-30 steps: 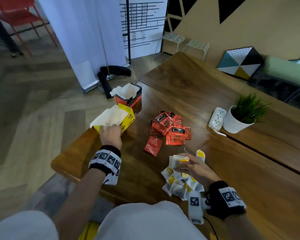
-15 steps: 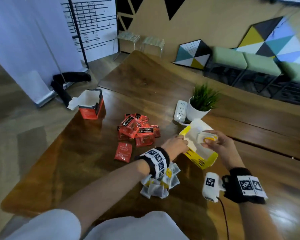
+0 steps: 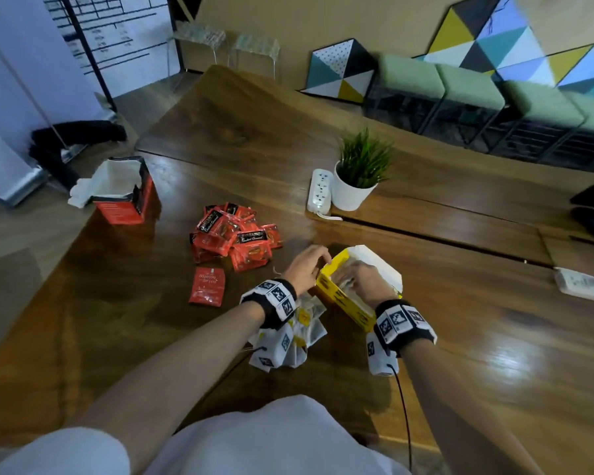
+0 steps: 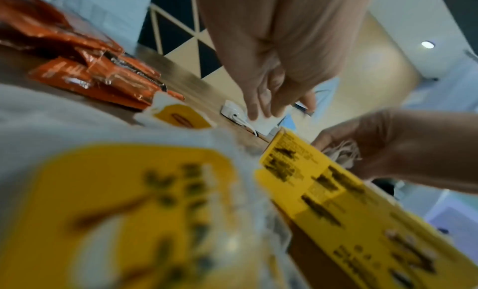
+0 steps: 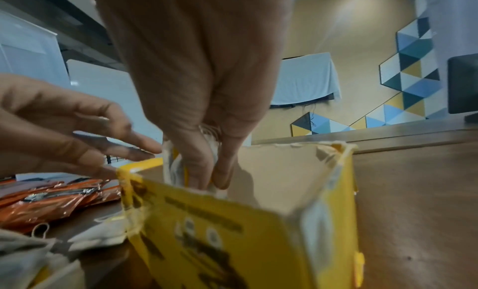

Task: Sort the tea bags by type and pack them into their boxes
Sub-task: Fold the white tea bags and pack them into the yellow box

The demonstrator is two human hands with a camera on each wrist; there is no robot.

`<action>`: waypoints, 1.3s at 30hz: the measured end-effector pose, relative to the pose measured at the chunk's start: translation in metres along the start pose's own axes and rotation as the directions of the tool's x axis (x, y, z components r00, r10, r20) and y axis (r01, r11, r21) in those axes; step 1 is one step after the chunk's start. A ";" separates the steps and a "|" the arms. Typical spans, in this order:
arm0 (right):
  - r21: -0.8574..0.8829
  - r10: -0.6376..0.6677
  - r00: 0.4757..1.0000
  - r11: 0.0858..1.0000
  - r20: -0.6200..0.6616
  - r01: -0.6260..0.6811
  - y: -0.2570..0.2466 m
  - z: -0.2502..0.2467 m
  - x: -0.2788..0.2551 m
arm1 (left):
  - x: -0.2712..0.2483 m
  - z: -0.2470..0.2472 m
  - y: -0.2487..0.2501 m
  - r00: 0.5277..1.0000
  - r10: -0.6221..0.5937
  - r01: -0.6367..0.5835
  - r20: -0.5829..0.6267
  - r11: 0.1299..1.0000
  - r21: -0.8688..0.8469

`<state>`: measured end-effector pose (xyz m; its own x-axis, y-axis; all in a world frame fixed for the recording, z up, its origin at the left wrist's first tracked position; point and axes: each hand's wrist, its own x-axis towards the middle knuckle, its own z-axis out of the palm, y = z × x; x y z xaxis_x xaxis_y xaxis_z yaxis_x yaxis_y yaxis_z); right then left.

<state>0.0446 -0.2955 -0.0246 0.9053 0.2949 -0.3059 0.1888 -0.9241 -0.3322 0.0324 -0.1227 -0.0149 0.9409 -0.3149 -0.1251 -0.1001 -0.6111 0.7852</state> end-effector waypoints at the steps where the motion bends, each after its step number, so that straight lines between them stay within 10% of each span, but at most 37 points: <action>1: -0.011 -0.015 1.000 1.000 0.011 0.015 -0.006 -0.002 0.001 | 0.001 -0.002 0.003 0.998 -0.048 0.049 0.033 0.998 -0.026; 11: 0.069 -0.067 0.996 0.995 -0.050 0.071 -0.025 -0.001 -0.007 | 0.011 -0.003 0.005 0.967 -0.142 0.124 0.214 0.988 0.095; 24: 0.363 0.250 0.952 0.915 -0.174 -0.174 -0.026 0.015 0.006 | 0.010 -0.007 -0.005 0.910 -0.170 0.195 0.379 0.981 -0.027; 32: 0.311 0.125 0.896 0.950 -0.426 0.015 -0.032 0.011 -0.037 | 0.034 -0.050 -0.027 0.968 -0.198 0.151 0.152 0.950 0.274; 39: 0.079 -0.169 0.985 0.982 -0.018 0.170 -0.044 0.037 -0.060 | 0.043 -0.020 -0.022 0.959 -0.213 0.073 0.189 0.824 0.562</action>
<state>-0.0322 -0.2639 -0.0251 0.8669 0.4428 -0.2290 0.3094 -0.8381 -0.4492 0.0816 -0.1087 -0.0257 0.8623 -0.3086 -0.4015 -0.1960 -0.9344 0.2973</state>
